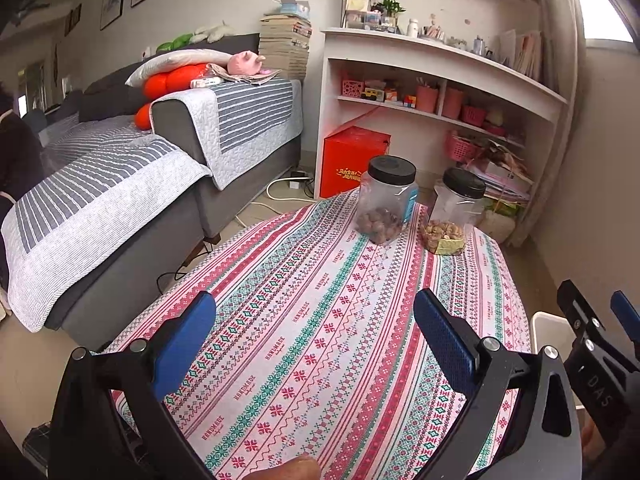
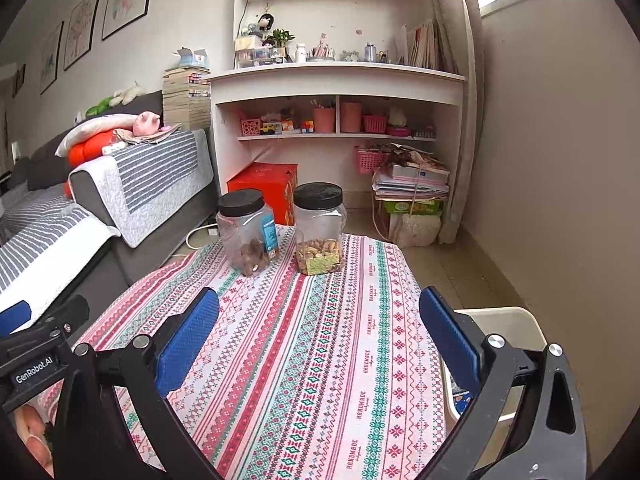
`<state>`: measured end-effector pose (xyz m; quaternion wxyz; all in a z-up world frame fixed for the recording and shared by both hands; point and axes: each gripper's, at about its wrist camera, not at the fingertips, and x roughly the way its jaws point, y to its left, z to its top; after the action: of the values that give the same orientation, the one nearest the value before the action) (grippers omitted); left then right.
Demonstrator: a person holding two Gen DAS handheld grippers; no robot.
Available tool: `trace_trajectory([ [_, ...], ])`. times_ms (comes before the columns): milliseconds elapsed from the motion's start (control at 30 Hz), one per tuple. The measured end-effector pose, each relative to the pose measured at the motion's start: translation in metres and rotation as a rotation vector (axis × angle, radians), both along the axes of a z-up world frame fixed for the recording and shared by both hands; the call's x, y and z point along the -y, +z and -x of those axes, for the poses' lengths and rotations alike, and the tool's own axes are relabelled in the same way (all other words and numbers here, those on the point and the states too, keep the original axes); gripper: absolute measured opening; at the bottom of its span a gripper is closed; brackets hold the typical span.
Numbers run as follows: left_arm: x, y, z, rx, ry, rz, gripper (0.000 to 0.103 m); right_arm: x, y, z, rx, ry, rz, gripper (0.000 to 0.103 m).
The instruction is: Collect trash
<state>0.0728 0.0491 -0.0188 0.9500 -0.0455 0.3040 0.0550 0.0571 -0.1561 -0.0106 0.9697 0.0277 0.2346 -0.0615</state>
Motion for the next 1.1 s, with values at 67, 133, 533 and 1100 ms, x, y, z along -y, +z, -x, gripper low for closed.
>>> trace_trajectory([
  [67,0.003,0.0,-0.001,-0.001,-0.005,-0.004,0.096,0.005,-0.002,0.0,-0.01,-0.007,-0.012,0.096],
  [133,0.006,0.001,-0.001,-0.001,-0.013,-0.008,0.096,0.009,-0.002,0.0,-0.015,-0.011,-0.021,0.096],
  [533,0.026,0.009,0.0,0.017,-0.056,-0.034,0.096,0.02,-0.001,0.004,-0.013,-0.027,-0.029,0.096],
  [1100,0.039,0.014,-0.002,0.011,-0.082,-0.041,0.096,0.03,0.003,0.014,0.014,-0.054,-0.045,0.096],
])
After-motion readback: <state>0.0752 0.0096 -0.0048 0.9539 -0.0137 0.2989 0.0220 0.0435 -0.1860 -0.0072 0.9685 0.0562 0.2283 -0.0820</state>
